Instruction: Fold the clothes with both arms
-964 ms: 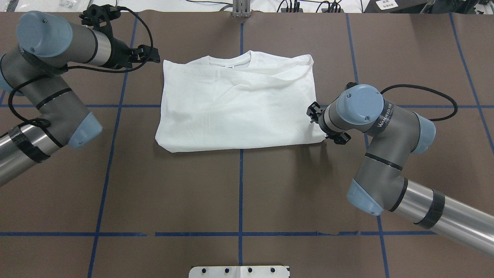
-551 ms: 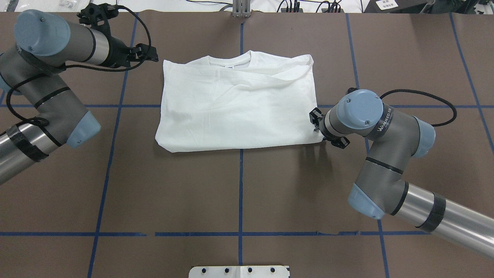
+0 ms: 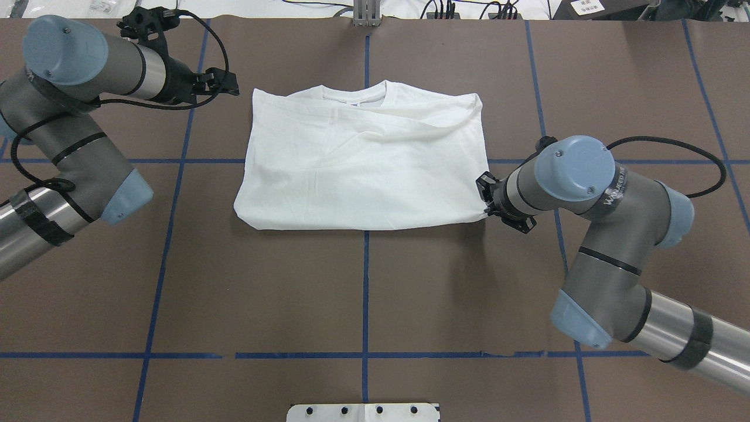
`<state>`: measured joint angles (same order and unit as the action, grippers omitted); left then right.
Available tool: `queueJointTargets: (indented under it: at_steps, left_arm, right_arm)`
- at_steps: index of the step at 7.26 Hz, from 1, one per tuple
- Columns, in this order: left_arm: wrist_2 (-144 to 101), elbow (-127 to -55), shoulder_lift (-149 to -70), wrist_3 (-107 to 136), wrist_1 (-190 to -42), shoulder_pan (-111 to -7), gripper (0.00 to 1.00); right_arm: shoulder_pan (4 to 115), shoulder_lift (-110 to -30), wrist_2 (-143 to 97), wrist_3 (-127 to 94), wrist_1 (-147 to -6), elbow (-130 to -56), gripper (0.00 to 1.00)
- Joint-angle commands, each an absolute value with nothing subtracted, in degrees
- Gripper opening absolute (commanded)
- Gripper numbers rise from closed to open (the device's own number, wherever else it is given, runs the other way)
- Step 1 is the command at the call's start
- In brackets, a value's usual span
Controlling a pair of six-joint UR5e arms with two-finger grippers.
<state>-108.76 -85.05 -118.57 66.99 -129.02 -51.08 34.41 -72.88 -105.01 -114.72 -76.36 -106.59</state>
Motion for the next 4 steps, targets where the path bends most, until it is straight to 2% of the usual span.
queueJointTargets:
  at_steps: [1,3,4]
  left_arm:
    - [-110.1,-85.2,-118.6,67.1,-128.8,-51.0,1.0]
    - [-116.9,-88.0,-118.5,67.7,-129.0,-51.2,1.0]
    - [-117.1,-93.9,-116.0,70.1,-127.8,-50.9,0.99]
  right_arm:
    - [31.3,-81.0,-110.5,-117.9,-76.7,-118.5,0.0]
    - [22.9,-91.0,-113.5,-117.8,-77.1,-129.1,0.0]
    - [18.6,-95.1,-114.4,-117.8,-77.0,-134.6,0.0]
